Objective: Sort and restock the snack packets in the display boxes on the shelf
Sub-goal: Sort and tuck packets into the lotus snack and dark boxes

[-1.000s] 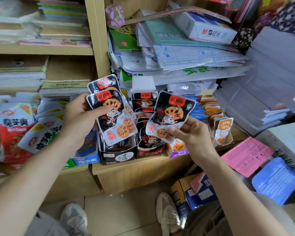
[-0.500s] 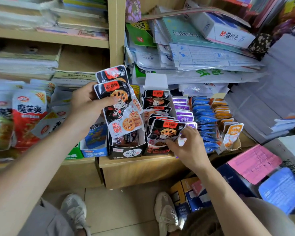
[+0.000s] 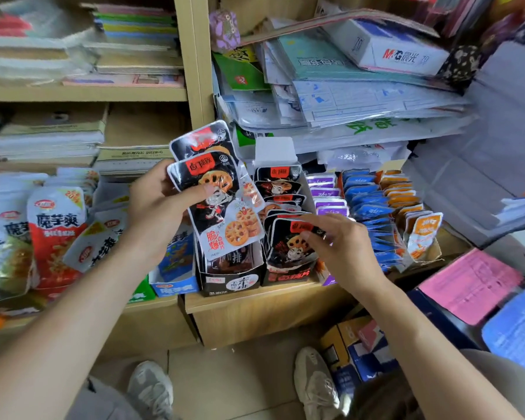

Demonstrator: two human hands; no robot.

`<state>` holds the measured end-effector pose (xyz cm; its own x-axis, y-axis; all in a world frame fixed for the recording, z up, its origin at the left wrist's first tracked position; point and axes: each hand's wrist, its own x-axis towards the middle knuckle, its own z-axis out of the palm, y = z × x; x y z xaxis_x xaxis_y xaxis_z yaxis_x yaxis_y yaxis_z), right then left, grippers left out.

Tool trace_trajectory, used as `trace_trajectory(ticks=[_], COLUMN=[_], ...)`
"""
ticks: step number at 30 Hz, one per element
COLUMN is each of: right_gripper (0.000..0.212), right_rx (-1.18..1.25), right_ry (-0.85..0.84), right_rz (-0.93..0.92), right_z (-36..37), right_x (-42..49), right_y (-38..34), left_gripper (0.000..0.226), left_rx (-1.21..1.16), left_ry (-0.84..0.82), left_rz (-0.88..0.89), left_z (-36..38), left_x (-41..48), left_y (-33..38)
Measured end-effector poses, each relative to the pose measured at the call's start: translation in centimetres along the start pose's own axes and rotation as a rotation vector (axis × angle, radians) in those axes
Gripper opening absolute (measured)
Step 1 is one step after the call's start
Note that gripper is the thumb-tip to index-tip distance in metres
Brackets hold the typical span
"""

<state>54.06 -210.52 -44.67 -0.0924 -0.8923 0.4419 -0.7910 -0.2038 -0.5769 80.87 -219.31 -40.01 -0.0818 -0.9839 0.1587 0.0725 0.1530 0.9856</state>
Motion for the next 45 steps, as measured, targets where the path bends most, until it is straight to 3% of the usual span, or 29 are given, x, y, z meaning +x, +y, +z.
trace_trajectory(ticks=[2, 7, 13, 17, 20, 21, 24, 28, 32, 36, 41, 45], right_gripper=[0.038, 0.058, 0.024, 0.034, 0.005, 0.007, 0.012, 0.011, 0.005, 0.016, 0.024, 0.010], right_rx=[-0.039, 0.010, 0.360, 0.695, 0.741, 0.712, 0.714, 0.760, 0.736, 0.527, 0.179, 0.050], right_ry=[-0.044, 0.030, 0.109, -0.074, -0.144, -0.145, -0.040, 0.145, 0.100, -0.058, -0.119, -0.153], right_rz=[0.005, 0.081, 0.154, 0.185, 0.207, 0.216, 0.244, 0.232, 0.209, 0.177, 0.183, 0.105], right_z=[0.7, 0.1, -2.3, -3.7, -4.1, -4.2, -5.2, -6.3, -5.8, -4.0, -2.9, -2.2], right_x=[0.0, 0.1, -1.2, -1.8, -1.7, -1.6, -1.2, -0.8, -1.1, -1.3, -1.5, -1.7], right_y=[0.2, 0.3, -1.0, -2.1, -1.7, -1.3, -0.3, 0.8, 0.5, 0.5, 1.0, 0.7], left_gripper=[0.029, 0.041, 0.054, 0.045, 0.042, 0.041, 0.040, 0.028, 0.019, 0.020, 0.022, 0.017], left_rx=[-0.049, -0.055, 0.045, 0.115, 0.209, 0.241, 0.287, 0.175, 0.147, 0.144, 0.098, 0.027], left_ry=[-0.058, -0.323, -0.479, -0.591, -0.652, -0.654, -0.570, -0.309, -0.044, -0.001, 0.008, -0.011], left_rz=[0.010, 0.018, 0.024, -0.013, -0.043, -0.039, -0.028, -0.048, -0.091, -0.096, -0.060, -0.025], left_z=[0.0, -0.1, 1.4, 2.5, 3.6, 3.7, 3.2, 1.2, 0.6, 0.8, 0.6, 0.7], left_x=[-0.1, -0.4, -1.9, -3.0, -3.8, -4.0, -3.4, -1.5, -0.5, -0.6, -0.8, -1.2], left_y=[0.3, 0.2, 0.0, -0.1, -0.3, -0.3, 0.4, 0.6, -0.3, -0.4, -0.2, 0.3])
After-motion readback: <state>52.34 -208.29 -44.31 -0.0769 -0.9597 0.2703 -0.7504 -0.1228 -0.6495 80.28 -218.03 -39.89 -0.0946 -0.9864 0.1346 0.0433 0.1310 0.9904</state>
